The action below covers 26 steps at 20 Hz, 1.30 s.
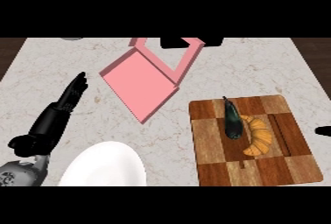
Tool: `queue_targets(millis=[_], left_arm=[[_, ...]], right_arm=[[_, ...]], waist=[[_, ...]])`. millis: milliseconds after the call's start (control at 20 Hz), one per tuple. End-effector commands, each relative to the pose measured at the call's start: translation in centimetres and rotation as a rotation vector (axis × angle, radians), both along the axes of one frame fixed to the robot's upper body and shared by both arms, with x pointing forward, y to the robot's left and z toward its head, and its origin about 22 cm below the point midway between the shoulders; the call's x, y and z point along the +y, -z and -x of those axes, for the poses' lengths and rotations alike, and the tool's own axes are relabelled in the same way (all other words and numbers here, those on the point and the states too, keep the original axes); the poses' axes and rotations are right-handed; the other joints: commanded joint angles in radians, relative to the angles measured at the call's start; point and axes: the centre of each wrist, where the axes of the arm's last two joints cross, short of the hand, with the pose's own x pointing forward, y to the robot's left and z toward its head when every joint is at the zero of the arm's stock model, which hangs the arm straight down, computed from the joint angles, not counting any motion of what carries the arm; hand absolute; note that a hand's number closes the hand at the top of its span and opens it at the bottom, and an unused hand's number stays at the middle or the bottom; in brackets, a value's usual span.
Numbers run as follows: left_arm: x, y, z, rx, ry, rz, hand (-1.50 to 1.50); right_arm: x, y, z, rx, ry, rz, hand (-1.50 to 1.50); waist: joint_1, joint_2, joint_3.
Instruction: Pick the croissant from the cutting board and place it in the cardboard box
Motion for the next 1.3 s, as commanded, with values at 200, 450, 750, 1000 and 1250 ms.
queue_targets(millis=[200,450,750,1000,1250], left_arm=[[1.3,-0.8,-1.1,-0.031,0.042,-0.077,0.00],[2.1,-0.7,-1.1,-0.017,0.059,-0.081,0.00],[0.4,-0.9,-3.2,-0.027,0.065,-0.082,0.00],[1.4,-0.5,-2.4,-0.020,0.068,-0.074,0.00],[0.6,-0.4,-2.4,-0.022,0.066,-0.066,0.00]], right_arm=[[-5.9,0.3,5.6,-0.076,-0.058,0.310,-1.50],[-3.7,-0.5,5.6,-0.037,-0.098,0.495,-1.50],[-0.1,-2.4,5.4,0.204,-0.172,0.783,-1.50],[4.9,-3.6,5.5,0.325,-0.223,0.896,-1.50],[9.8,-3.9,6.9,0.388,-0.169,1.005,-1.50]], waist=[[0.025,0.008,0.000],[0.048,0.009,-0.001],[0.046,0.015,-0.003],[0.067,0.013,-0.002],[0.066,0.012,-0.002]])
